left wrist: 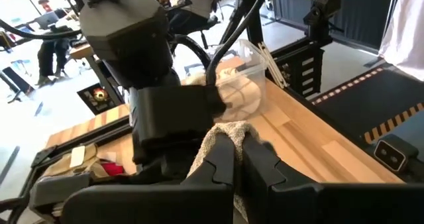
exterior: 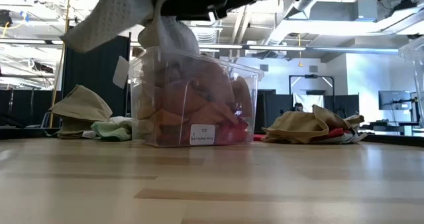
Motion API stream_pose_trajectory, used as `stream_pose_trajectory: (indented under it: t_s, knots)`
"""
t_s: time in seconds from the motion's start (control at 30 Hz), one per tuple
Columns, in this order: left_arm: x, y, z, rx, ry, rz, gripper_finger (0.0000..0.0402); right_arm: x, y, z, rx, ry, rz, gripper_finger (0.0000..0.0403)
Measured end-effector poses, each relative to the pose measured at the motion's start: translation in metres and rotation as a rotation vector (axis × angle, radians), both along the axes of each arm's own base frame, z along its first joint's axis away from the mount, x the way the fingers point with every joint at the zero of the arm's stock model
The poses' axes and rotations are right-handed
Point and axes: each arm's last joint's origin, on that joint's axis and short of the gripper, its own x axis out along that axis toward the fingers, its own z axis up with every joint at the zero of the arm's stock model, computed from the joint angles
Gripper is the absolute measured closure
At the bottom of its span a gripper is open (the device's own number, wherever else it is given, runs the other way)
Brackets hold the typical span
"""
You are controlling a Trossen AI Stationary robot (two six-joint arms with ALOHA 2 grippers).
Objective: Sort towels by color in basket
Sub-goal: Put the gray towel into the bottom transparent bin
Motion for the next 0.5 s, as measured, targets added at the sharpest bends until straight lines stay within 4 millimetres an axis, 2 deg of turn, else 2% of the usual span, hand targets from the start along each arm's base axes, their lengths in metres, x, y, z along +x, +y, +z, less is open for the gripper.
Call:
stream_pose_trajectory:
  t_s: [0.1, 0.2, 0.43, 0.5]
  knots:
    - [0.0, 0.0, 0.0, 0.006, -0.007, -0.002, 0.0401, 0.001, 0.002, 0.004, 0.002, -0.033, 0.052, 0.0144]
    - [0.0, 0.0, 0.001, 0.011, -0.01, -0.003, 0.0401, 0.001, 0.002, 0.005, 0.003, -0.041, 0.094, 0.0195]
    - [0.0, 0.0, 0.001, 0.009, -0.009, -0.002, 0.0397, 0.0, 0.007, 0.005, -0.029, -0.038, 0.142, 0.0372]
    - [0.0, 0.0, 0.001, 0.001, -0.007, -0.001, 0.0392, -0.002, 0.012, 0.008, -0.048, -0.042, 0.158, 0.0376]
